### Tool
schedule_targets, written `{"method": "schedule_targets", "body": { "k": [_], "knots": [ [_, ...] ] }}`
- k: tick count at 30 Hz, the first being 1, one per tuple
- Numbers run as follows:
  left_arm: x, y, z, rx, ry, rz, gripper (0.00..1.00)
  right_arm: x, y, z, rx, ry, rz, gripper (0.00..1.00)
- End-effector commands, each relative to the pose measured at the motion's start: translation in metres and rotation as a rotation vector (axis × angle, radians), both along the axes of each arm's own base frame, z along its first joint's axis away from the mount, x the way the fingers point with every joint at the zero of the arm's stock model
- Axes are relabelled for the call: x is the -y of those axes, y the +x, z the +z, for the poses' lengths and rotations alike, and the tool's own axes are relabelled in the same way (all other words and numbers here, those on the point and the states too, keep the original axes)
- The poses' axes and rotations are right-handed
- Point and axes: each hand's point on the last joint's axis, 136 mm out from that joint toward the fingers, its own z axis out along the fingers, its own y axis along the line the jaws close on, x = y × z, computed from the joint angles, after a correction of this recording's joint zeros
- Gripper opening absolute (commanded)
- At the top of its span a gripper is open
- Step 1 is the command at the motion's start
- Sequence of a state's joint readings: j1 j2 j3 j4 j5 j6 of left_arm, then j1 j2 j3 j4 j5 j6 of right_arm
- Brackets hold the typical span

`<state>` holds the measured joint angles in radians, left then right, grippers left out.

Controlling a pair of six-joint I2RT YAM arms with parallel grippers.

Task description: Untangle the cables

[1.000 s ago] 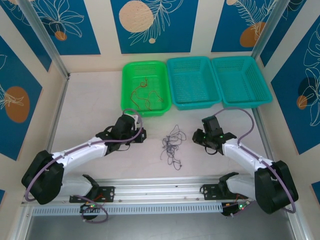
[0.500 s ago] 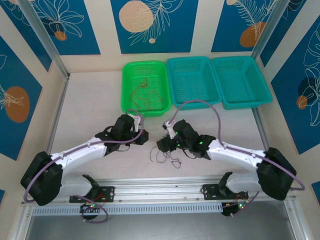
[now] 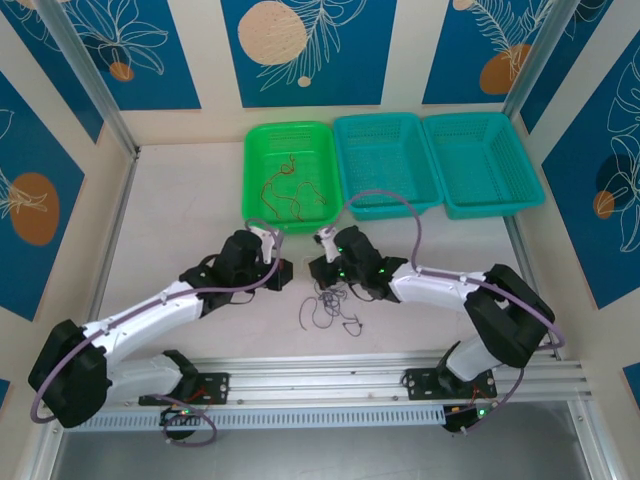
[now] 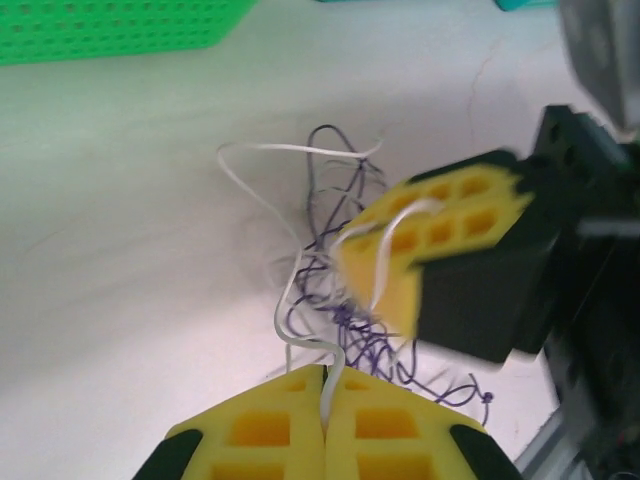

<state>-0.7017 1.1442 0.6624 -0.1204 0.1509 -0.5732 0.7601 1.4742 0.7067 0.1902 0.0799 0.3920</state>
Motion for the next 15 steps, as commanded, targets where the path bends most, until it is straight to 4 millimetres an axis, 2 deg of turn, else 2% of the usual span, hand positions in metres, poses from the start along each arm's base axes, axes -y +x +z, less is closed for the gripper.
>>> {"method": "schedule_targets", "body": {
  "k": [1, 4, 9, 12, 15],
  "knots": [
    [-0.021, -0.001, -0.014, -0.018, 0.080, 0.069, 0.01, 0.019, 0.001, 0.006, -0.068, 0.108, -0.061, 0.00],
    [-0.026, 0.000, -0.019, -0.026, 0.094, 0.093, 0.00, 0.035, 0.000, 0.001, -0.108, 0.126, -0.106, 0.00],
    [-0.036, 0.000, -0.019, -0.023, 0.115, 0.126, 0.00, 0.066, 0.007, 0.003, -0.184, 0.210, -0.228, 0.00],
    [-0.063, 0.004, -0.015, -0.023, 0.182, 0.225, 0.00, 0.089, 0.013, 0.008, -0.213, 0.268, -0.328, 0.00],
    [-0.103, 0.006, -0.003, -0.006, 0.239, 0.355, 0.00, 0.131, 0.020, 0.000, -0.267, 0.265, -0.530, 0.00]
  ]
}}
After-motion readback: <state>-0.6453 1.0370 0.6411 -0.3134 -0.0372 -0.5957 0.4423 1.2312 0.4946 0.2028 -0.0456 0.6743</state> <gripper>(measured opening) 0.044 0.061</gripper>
